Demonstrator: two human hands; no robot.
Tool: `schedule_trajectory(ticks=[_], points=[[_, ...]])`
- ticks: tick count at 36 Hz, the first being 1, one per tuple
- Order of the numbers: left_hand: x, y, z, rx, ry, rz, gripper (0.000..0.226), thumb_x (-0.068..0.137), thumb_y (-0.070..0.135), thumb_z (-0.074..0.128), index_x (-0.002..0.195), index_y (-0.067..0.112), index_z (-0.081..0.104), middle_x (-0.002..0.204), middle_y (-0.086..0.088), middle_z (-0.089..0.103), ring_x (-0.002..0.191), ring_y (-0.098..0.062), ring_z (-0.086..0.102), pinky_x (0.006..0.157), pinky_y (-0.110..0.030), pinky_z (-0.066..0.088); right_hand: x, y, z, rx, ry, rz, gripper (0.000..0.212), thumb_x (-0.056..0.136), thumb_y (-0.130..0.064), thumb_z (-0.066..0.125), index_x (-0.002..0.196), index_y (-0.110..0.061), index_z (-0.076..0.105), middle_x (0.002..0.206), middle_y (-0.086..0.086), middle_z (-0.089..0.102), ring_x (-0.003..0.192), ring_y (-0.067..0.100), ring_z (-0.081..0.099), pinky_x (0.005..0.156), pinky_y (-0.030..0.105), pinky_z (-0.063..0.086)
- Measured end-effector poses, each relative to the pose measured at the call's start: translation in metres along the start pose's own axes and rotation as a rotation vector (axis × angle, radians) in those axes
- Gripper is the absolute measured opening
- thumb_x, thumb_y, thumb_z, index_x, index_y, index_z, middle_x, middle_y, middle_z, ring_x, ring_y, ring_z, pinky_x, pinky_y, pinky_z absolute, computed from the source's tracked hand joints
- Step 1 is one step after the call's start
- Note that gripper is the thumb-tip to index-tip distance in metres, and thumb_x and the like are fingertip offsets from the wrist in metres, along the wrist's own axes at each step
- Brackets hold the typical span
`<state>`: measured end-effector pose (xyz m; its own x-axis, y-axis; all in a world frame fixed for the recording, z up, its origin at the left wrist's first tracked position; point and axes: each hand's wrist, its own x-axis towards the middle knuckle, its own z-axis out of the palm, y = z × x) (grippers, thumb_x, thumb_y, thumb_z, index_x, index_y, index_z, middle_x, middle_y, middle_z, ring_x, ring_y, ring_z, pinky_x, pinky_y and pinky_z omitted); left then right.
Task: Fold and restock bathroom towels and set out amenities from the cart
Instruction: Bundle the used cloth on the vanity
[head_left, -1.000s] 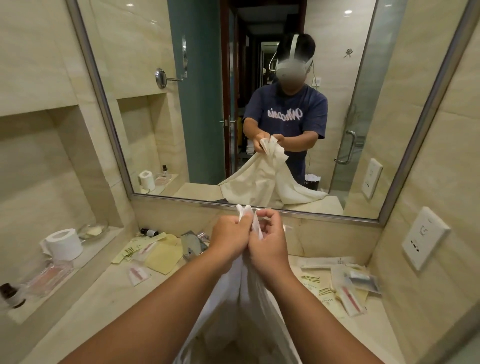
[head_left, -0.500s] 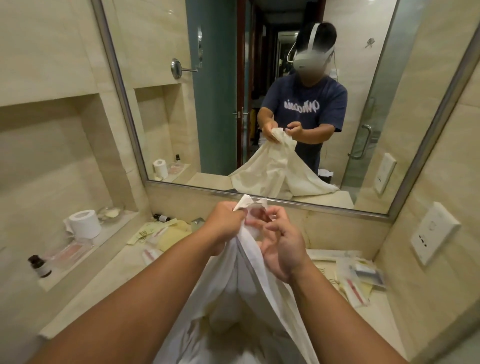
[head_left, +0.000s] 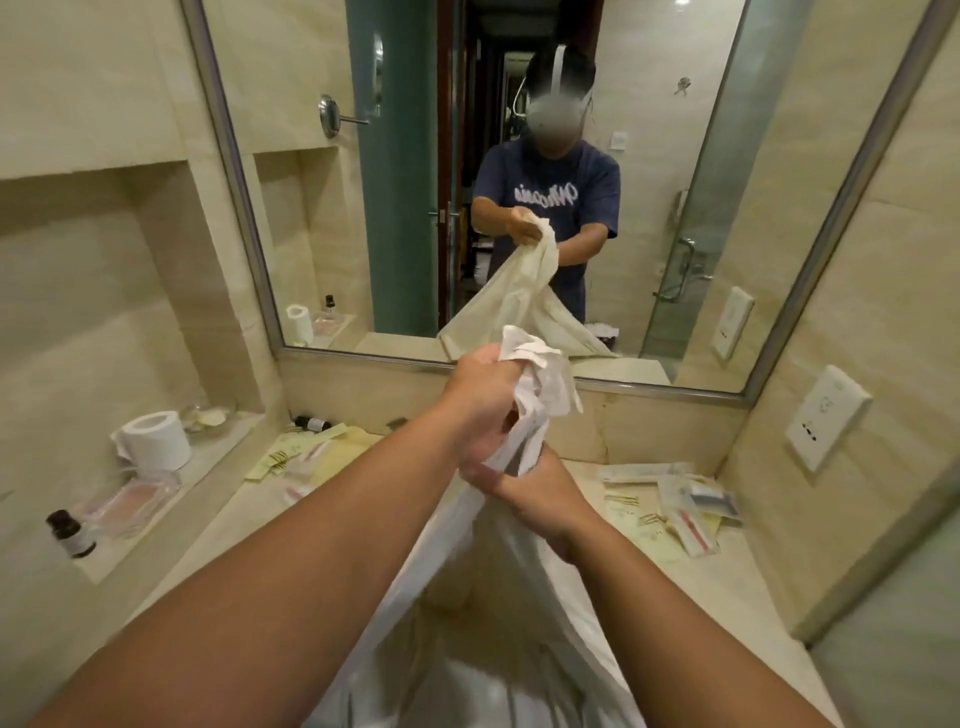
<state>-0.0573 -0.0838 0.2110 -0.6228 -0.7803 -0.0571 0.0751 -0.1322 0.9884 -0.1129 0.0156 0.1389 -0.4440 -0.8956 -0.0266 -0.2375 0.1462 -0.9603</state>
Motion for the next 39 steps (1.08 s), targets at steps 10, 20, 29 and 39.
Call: schedule_trajectory(ticks=[10, 20, 29, 39], points=[[-0.056, -0.028, -0.060, 0.378, -0.094, 0.188, 0.046, 0.069, 0.033, 0.078, 0.112, 0.028, 0.059, 0.110, 0.002, 0.062, 0.099, -0.017, 0.060, 0.085, -0.035, 0.056, -0.010, -0.029, 0.046, 0.181, 0.531, 0.276, 0.031, 0.099, -0.037, 0.057, 0.117, -0.014, 0.065, 0.105, 0.009, 0.071, 0.099, 0.030, 0.069, 0.092, 0.048, 0.058], [-0.099, -0.132, -0.118, 0.907, -0.007, 0.255, 0.051, 0.079, 0.011, 0.069, 0.122, 0.026, 0.047, 0.121, -0.001, 0.048, 0.107, -0.028, 0.053, 0.078, -0.033, 0.042, -0.044, -0.065, 0.050, 0.887, 0.517, 0.343, 0.057, 0.103, -0.054, 0.051, 0.136, -0.008, 0.054, 0.107, 0.016, 0.074, 0.091, 0.034, 0.073, 0.075, 0.045, 0.062], [-0.142, -0.133, -0.117, 1.052, 0.061, 0.868, 0.068, 0.081, 0.009, 0.070, 0.135, 0.035, 0.038, 0.119, -0.008, 0.038, 0.074, -0.021, 0.047, 0.052, -0.024, 0.037, -0.076, -0.083, 0.028, 1.221, 0.298, 0.230, 0.078, 0.102, -0.064, 0.040, 0.147, -0.001, 0.046, 0.143, 0.026, 0.056, 0.130, 0.045, 0.053, 0.116, 0.061, 0.036], [-0.195, -0.114, -0.055, 1.075, 0.121, 0.435, 0.073, 0.080, 0.087, 0.035, 0.109, 0.027, 0.066, 0.115, 0.006, 0.043, 0.090, -0.020, 0.060, 0.069, -0.028, 0.051, -0.108, -0.104, -0.006, 1.359, 0.312, 0.101, 0.074, 0.107, -0.058, 0.031, 0.154, -0.001, 0.037, 0.153, 0.025, 0.045, 0.138, 0.046, 0.046, 0.116, 0.064, 0.033]])
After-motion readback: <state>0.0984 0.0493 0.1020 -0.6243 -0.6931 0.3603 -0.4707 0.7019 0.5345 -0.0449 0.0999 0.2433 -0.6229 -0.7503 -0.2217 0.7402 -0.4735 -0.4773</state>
